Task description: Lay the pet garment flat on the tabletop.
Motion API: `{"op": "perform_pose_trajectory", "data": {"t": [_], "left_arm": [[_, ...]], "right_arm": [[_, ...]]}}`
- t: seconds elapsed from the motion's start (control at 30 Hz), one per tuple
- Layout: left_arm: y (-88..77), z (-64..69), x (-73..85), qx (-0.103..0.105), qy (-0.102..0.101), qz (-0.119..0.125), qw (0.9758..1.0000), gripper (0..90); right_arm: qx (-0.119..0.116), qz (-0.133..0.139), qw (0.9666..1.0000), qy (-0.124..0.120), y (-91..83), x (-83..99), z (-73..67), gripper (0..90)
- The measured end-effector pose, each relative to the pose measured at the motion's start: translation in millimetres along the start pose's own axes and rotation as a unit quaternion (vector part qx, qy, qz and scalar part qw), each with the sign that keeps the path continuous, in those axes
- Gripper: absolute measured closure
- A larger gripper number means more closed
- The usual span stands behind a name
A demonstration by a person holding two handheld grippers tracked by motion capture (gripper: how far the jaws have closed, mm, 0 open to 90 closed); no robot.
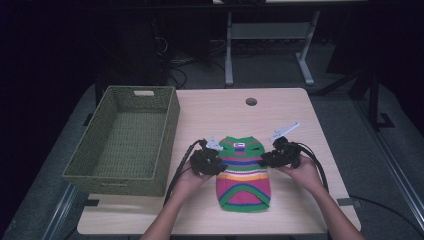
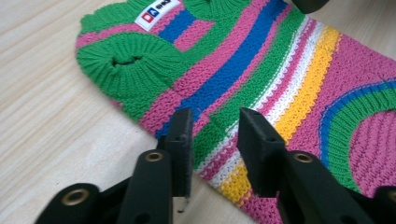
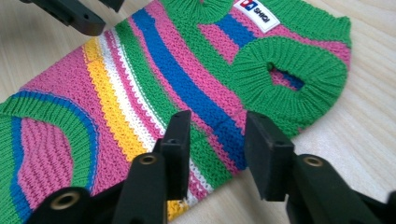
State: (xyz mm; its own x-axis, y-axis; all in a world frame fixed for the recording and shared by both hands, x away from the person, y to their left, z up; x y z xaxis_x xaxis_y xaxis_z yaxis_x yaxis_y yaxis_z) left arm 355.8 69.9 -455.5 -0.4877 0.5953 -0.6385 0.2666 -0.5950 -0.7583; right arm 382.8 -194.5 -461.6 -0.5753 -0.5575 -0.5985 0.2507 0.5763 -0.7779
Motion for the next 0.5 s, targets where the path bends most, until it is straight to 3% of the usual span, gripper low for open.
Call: {"op": "perform_pose_trajectory", "data": {"t": [0.17,0.5], "left_arm": [[-3.5,-2.0,1.3,-0.001,-0.015,0.010,0.9998,53.0],[-11.8,-1.5,6.4,-0.008,-0.021,0.020,0.9996,44.4]], "right_arm": [[0.005,0.003,1.0000,-0.003,-5.0,2.1,0.4,56.2],[0.004,0.007,1.0000,-0.004,-13.7,9.0,1.9,49.3]]}}
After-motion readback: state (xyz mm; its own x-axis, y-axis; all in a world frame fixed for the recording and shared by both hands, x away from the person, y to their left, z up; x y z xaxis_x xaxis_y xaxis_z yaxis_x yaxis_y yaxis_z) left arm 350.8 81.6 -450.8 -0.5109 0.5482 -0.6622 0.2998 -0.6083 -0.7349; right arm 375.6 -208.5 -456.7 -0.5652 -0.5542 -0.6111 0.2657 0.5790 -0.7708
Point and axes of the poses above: each handheld gripper's, and its own axes: y roughly forward along the jaws, x roughly out of its underside, z roughly to its right, the point moved 2 cm from there along y, roughly forward along the jaws, and after that the axes turned 3 degrees about x, right-handed, at the moved point
